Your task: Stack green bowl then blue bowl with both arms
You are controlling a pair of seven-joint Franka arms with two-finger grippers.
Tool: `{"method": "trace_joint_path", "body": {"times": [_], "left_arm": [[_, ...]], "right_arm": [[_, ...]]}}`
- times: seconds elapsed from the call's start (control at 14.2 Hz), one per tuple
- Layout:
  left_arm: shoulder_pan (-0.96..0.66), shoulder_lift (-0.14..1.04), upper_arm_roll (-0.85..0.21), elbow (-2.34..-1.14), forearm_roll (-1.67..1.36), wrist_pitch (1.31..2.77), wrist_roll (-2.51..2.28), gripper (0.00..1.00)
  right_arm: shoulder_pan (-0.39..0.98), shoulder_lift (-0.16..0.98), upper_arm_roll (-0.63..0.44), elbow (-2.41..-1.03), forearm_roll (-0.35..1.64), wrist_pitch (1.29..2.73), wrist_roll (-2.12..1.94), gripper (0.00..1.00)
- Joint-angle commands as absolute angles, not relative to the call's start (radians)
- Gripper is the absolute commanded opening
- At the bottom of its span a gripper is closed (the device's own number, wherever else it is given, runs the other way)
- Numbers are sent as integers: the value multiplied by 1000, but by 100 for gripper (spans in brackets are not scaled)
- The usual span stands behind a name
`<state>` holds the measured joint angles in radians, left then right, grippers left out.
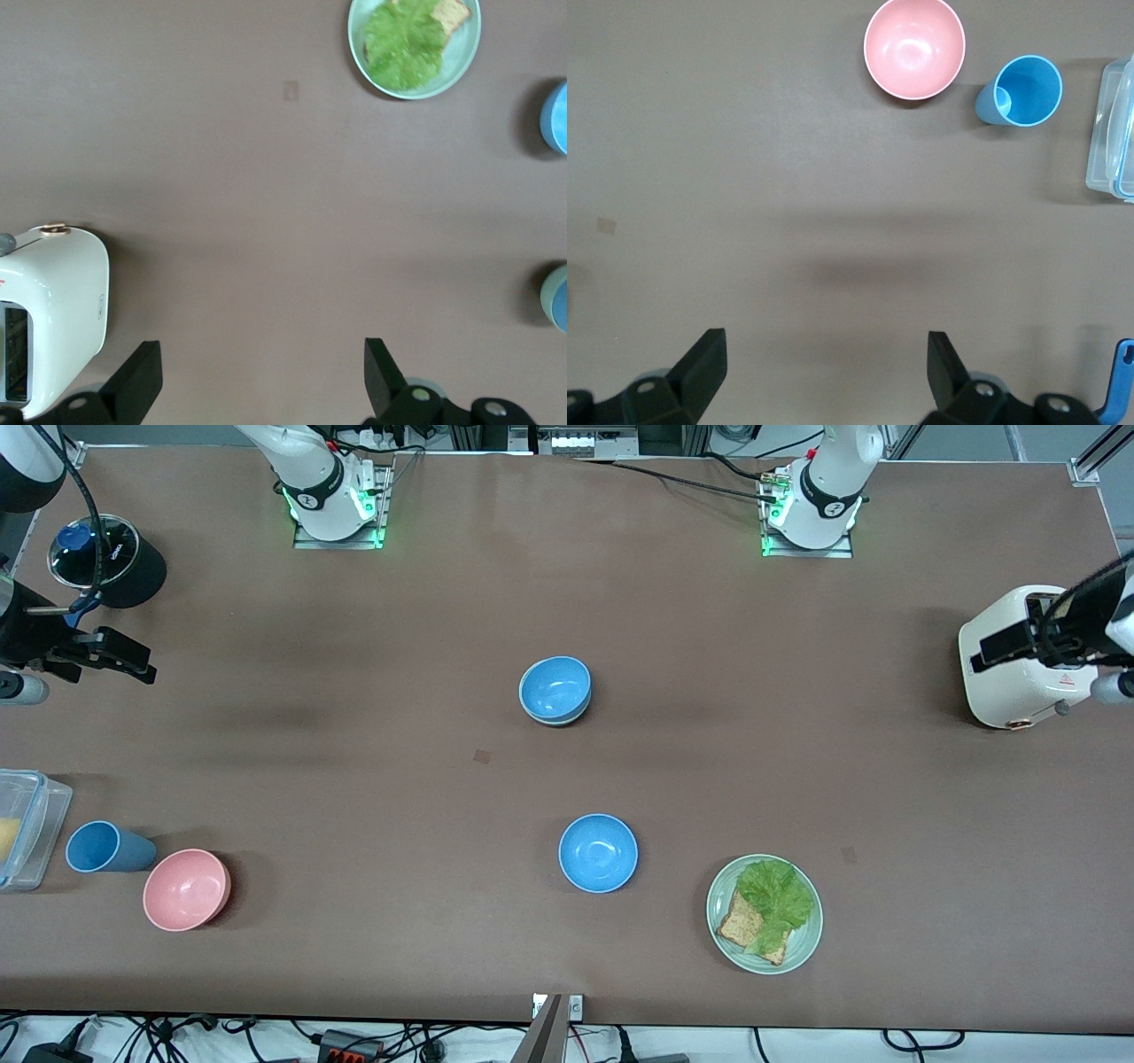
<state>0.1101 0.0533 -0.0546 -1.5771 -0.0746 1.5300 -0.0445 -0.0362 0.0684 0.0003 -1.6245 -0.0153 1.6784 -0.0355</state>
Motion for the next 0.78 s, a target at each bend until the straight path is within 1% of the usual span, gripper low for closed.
{"method": "trace_joint_path", "body": {"times": [0.0,0.35,0.71], "left_arm": [[77,-34,-31,-1704,-100,1592,-11,100],[87,-31,-35,-1703,-91,1582,-9,100],[87,-32,-44,-1703,-71,1582,-8,100]], "right_arm": [[-34,61,2,-1629,-5,1680,-31,100],[-32,81,2,-1618,-8,1693,-37,100],[-32,61,2,-1637,0,1713,-32,100]]}}
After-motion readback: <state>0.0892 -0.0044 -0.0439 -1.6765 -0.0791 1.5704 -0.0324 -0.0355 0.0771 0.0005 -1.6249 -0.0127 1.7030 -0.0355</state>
